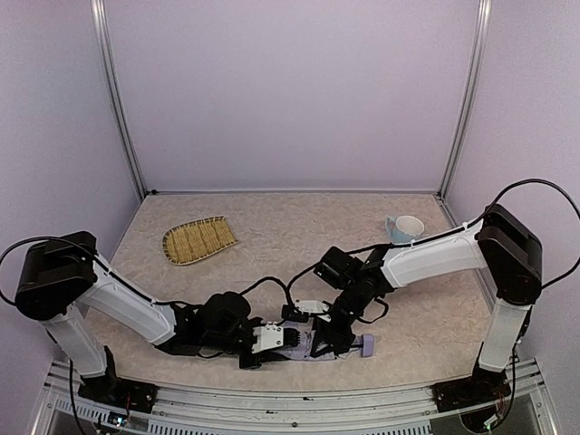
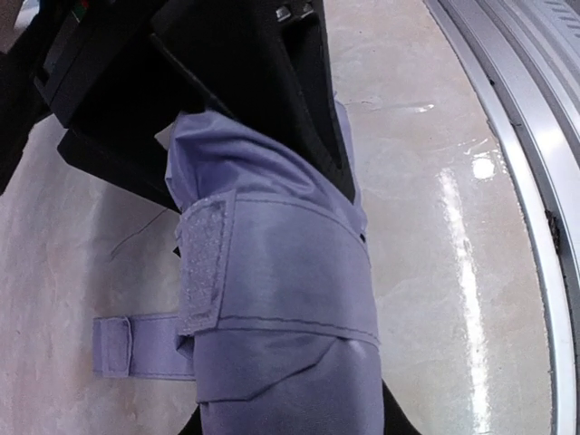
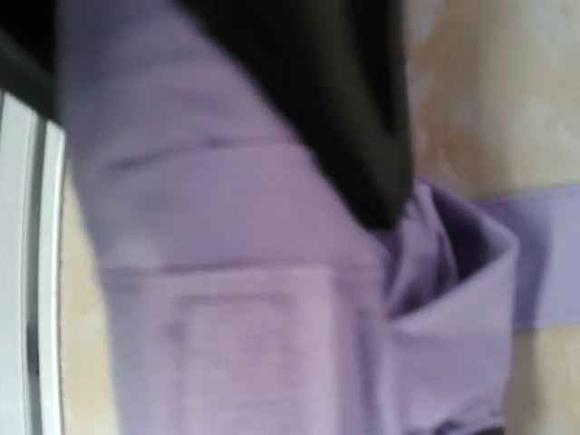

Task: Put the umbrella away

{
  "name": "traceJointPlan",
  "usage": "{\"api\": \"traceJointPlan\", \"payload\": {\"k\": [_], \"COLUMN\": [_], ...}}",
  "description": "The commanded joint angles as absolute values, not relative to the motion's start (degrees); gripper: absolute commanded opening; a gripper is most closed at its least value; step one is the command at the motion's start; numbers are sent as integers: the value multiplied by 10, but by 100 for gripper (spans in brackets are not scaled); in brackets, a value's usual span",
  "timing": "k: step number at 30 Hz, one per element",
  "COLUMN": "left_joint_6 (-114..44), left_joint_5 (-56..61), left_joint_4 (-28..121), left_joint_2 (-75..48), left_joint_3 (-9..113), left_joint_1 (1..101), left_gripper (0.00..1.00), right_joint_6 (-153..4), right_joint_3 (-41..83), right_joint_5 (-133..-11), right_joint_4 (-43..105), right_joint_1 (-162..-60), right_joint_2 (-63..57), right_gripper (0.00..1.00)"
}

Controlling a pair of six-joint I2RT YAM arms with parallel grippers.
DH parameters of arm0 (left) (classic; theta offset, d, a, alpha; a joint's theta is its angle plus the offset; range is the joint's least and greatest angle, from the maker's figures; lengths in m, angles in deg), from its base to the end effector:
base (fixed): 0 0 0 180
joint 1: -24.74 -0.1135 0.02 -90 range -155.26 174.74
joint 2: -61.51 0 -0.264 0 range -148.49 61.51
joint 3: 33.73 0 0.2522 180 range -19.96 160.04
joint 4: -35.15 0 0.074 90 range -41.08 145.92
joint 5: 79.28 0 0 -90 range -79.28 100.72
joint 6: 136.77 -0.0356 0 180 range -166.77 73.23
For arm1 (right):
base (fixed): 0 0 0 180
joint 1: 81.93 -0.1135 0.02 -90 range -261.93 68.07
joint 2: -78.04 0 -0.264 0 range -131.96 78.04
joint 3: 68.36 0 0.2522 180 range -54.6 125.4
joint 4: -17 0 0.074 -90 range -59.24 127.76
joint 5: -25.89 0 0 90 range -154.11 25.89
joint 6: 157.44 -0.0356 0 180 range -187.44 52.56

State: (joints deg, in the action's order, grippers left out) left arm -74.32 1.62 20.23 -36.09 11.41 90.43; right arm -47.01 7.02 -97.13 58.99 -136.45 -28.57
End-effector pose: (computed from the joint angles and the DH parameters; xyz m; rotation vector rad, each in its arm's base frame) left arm 0.1164 -0.2713 0.1087 1.7105 1.4940 -0.5360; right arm 0.1822 0.2890 0.1363 -1.8561 2.2138 0.9427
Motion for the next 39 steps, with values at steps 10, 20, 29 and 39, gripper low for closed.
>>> {"api": "traceJointPlan", "payload": {"k": [10,20,29,39], "left_joint_6": [-810,-855,-861,-864], "left_joint_5": [22,74,81,85], "left_joint_4": [289,265,272,277], "left_joint_2": [-377,-359,-366,-367], "left_joint_3": [122,93,101,104], "left_joint_1": [912,953,957,961], "left_gripper": [1,0,0,0], "right_joint_6": [-519,-605,-647,-642], "right_joint_3": [59,28,146,200], "right_joint_5": [-844,-820,-836,-1019], "right_joint_4": [681,488,581,623], "right_joint_1": [-1353,-1324,-1322,-1323], "right_joint_2": [-180,-81,-288,-406], "right_gripper": [83,99,69,56]}}
